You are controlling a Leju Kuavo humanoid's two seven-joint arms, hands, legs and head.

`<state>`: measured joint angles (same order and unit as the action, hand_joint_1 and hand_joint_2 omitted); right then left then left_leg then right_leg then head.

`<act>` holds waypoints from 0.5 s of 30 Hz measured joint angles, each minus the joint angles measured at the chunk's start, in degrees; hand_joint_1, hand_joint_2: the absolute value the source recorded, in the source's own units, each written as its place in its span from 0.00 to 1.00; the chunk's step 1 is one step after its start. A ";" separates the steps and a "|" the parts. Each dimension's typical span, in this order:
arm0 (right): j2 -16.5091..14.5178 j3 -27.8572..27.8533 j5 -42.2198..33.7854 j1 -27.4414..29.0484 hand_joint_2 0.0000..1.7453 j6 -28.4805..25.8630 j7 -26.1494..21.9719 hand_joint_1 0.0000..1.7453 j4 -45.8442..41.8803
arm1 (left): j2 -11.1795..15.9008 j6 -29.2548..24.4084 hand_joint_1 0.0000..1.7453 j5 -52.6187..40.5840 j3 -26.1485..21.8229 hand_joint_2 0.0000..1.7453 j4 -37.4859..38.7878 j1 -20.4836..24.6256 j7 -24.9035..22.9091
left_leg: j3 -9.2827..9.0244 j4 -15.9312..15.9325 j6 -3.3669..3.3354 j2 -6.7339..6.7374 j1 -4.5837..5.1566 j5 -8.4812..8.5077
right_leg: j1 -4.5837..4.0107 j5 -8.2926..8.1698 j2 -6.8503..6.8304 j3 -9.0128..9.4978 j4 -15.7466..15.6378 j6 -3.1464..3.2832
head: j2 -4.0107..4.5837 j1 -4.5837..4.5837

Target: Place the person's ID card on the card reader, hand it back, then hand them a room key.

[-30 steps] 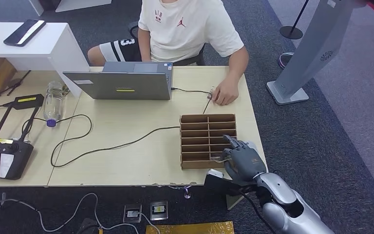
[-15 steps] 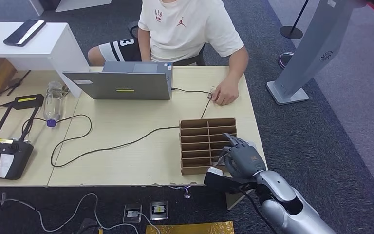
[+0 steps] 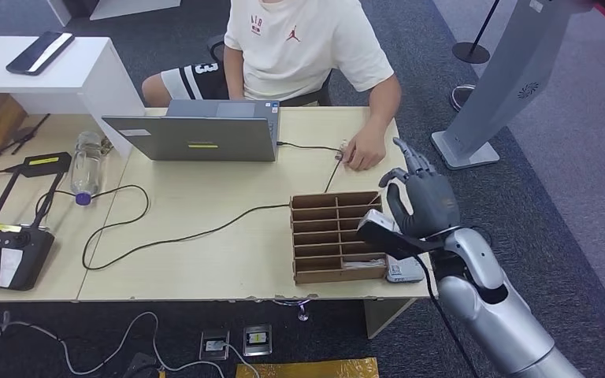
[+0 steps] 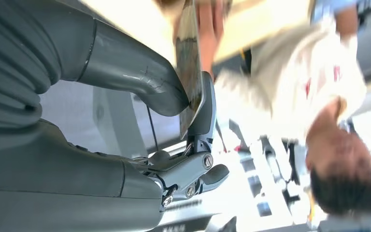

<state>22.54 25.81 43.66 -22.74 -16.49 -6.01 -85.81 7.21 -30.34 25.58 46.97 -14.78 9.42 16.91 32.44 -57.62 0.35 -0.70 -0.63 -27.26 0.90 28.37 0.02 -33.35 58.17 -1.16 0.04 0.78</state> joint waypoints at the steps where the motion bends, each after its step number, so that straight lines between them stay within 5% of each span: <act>1: -0.05 -1.27 -0.20 -1.07 1.00 -0.20 -0.55 1.00 0.28 | -0.07 -0.36 0.00 -0.13 0.00 0.00 0.01 -0.03 0.01 | 0.00 0.00 0.00 0.00 0.00 0.00 | 0.00 0.00 0.00 0.00 0.00 0.00 | 0.00 0.00; 9: -0.50 -9.02 -0.30 -9.25 1.00 -0.54 -3.27 1.00 3.29 | -0.61 -0.63 0.00 -1.93 0.12 0.00 0.01 0.44 0.01 | 0.02 0.00 0.00 -0.01 -0.01 0.00 | 0.00 0.00 -0.01 -0.01 0.00 0.00 | 0.00 0.01; 15: -1.73 -9.78 0.09 -16.01 1.00 0.33 -7.98 1.00 10.97 | -0.81 0.90 0.00 -4.13 0.26 0.00 0.01 1.85 -1.23 | 0.06 0.01 0.01 -0.02 -0.01 0.01 | -0.01 0.00 -0.01 -0.02 0.03 0.00 | 0.00 0.01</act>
<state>20.81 16.03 43.75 -38.75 -16.16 -13.98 -74.84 6.40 -29.44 21.45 47.23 -14.78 11.28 15.68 32.50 -57.61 0.37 -0.72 -0.64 -27.25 0.89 28.37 0.01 -33.36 58.20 -1.16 0.04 0.79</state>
